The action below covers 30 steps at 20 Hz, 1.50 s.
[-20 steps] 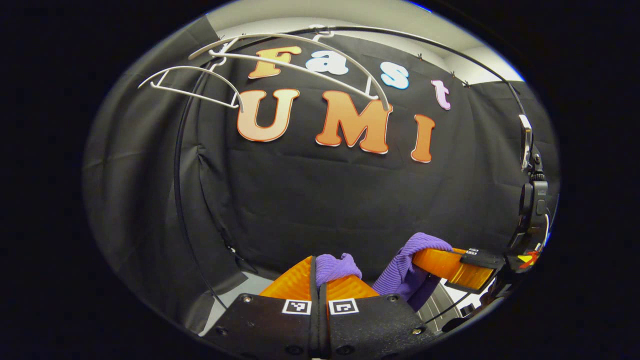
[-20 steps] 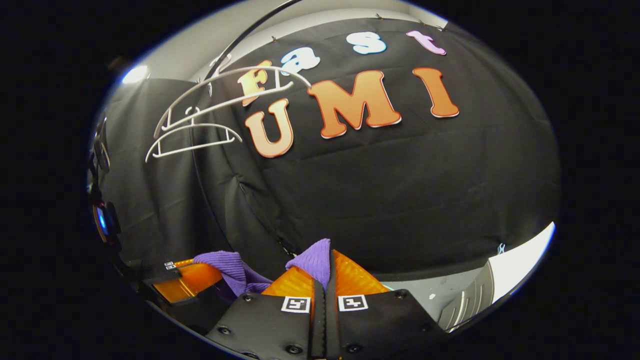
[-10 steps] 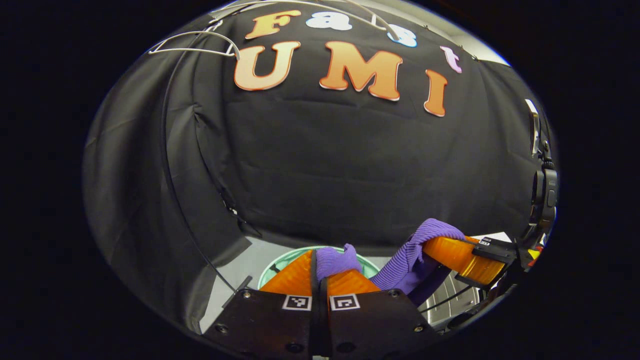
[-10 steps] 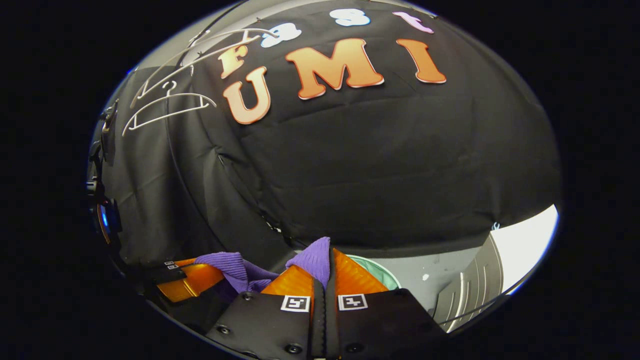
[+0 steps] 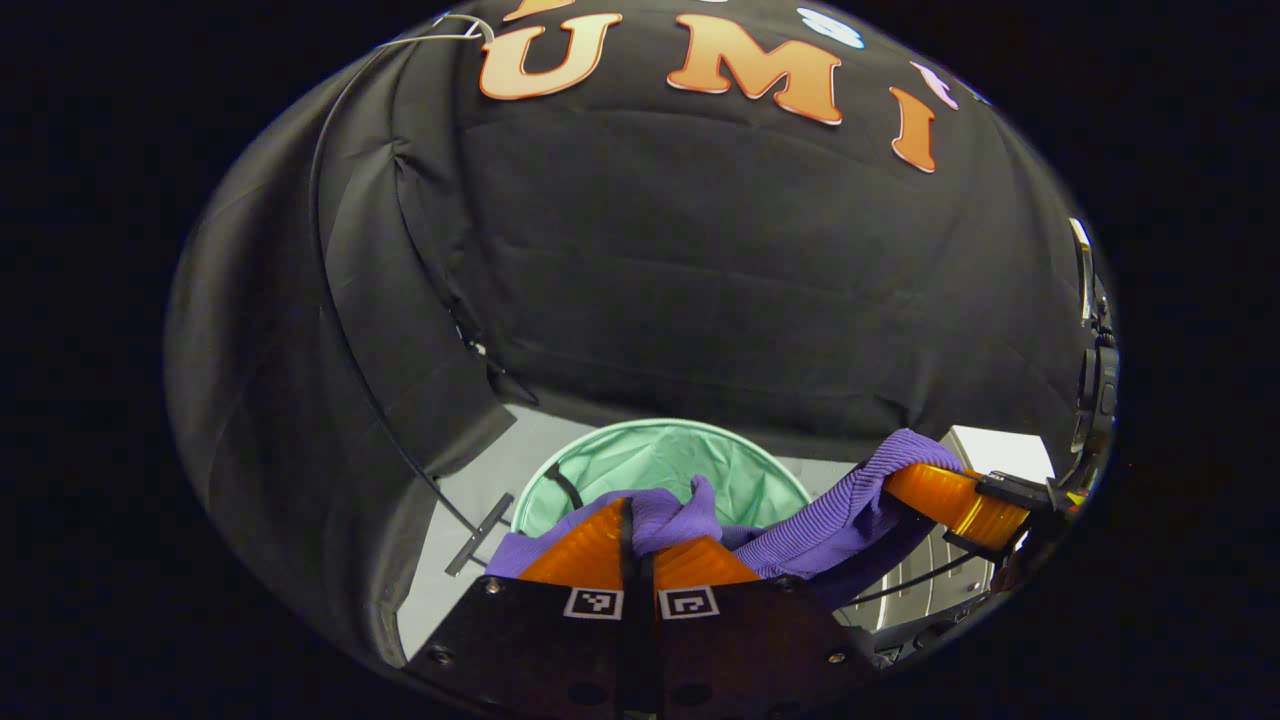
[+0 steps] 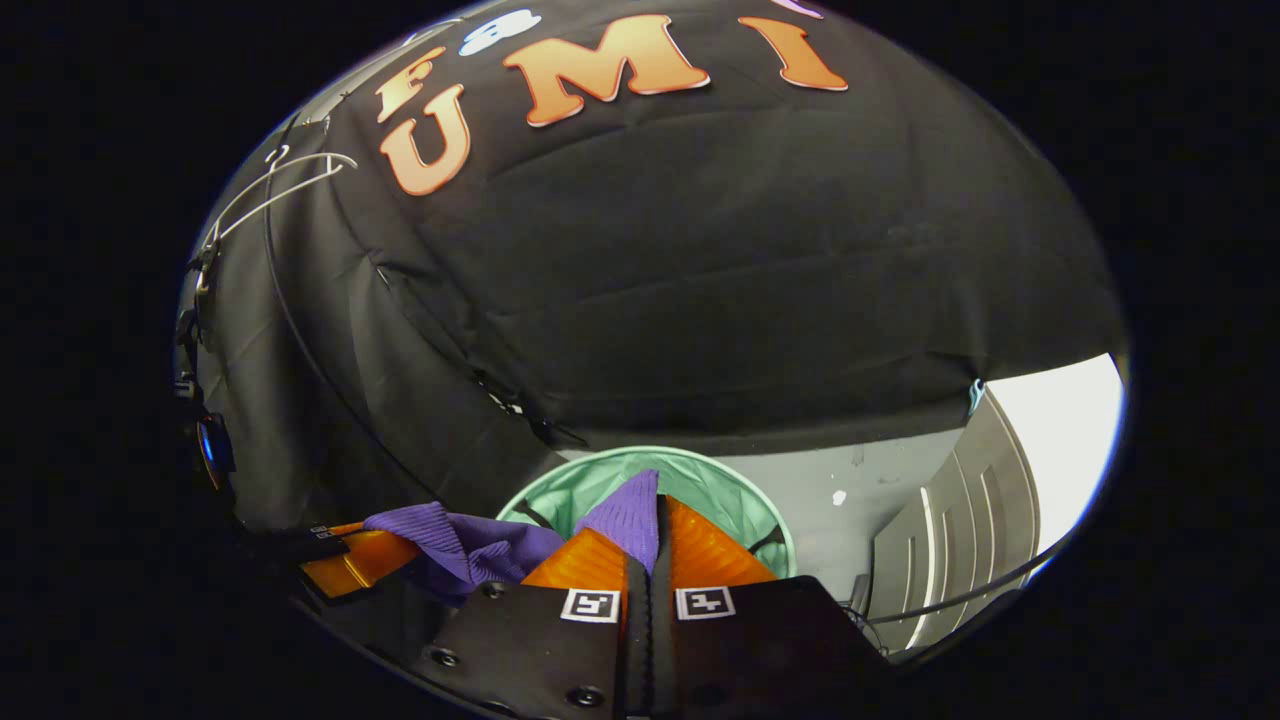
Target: Grasp the clothes on the hanger with both hands and then place them into the laundry hamper below.
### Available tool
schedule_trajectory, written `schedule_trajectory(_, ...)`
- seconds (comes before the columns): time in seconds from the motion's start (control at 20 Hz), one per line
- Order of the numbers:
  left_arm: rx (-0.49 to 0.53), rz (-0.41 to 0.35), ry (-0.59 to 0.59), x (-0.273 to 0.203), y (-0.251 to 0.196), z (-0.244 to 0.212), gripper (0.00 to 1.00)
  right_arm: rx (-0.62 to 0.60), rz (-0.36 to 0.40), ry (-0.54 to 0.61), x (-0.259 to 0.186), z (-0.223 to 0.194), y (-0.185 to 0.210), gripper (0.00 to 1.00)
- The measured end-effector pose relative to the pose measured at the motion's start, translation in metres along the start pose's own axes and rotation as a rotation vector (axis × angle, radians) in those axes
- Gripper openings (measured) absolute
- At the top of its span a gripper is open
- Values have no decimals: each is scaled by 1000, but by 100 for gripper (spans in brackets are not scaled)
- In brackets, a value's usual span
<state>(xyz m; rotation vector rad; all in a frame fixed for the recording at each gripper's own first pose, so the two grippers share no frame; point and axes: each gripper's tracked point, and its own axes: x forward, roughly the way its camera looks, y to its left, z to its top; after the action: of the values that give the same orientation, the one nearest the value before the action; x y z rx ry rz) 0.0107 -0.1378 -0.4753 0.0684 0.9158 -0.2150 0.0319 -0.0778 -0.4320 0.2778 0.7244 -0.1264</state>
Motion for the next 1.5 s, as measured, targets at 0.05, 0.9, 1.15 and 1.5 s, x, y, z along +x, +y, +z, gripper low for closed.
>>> schedule_trajectory(0.05,0,5,33,8,0,-9,0,7,-5,29,10,-10,-2,7)
schedule_trajectory(0.9,-38,61,318,44,7,-96,21,41,-154,269,46,-92,-36,19)
schedule_trajectory(1.15,-54,44,207,19,1,-59,82,46,-142,159,18,-51,-30,99)
schedule_trajectory(1.5,-52,71,-24,-51,9,15,100,-28,-147,-38,-52,13,-14,99)
